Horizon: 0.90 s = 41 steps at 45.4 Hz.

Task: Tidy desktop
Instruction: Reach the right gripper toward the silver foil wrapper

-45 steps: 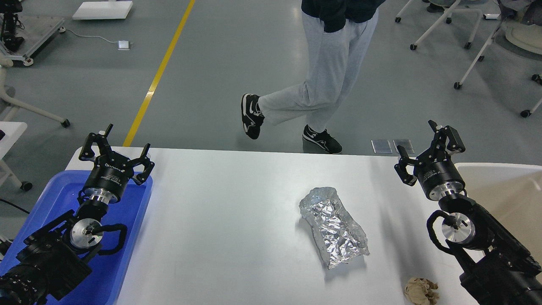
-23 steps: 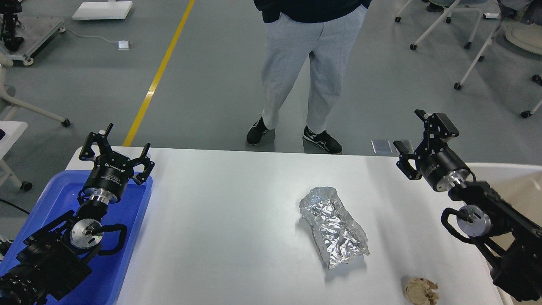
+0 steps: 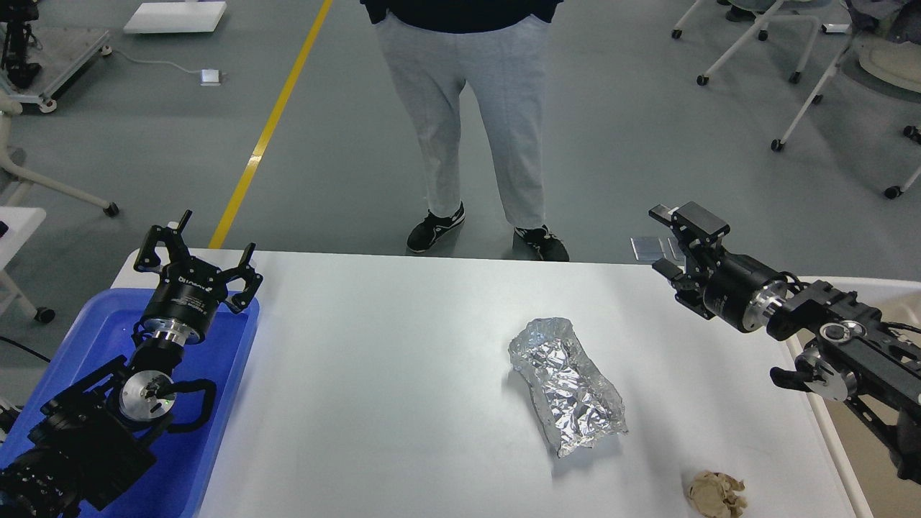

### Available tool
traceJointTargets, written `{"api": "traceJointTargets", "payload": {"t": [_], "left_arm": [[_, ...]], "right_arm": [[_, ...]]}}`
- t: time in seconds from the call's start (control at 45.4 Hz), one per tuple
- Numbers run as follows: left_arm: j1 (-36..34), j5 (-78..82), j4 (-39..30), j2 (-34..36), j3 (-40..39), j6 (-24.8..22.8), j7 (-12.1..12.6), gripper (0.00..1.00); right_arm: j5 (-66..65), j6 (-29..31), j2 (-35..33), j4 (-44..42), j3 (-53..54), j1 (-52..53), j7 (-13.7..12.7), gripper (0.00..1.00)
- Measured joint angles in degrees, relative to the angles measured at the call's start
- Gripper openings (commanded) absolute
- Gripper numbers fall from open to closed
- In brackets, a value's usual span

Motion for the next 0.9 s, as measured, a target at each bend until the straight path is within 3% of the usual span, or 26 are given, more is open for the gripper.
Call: {"api": "traceJointTargets", "payload": {"t": [0.418, 0.903], "left_arm": [[0.0, 0.0, 0.0, 0.0, 0.0, 0.0, 0.0, 1.0], [0.0, 0.0, 0.0, 0.0, 0.0, -0.1, 0.0, 1.0]], "right_arm": [[-25.7, -0.7, -2.1, 1.4, -22.9, 8.2, 1.1, 0.99], [-38.2, -8.4, 4.8, -11.5, -44.8, 14.8, 3.3, 0.99]]}}
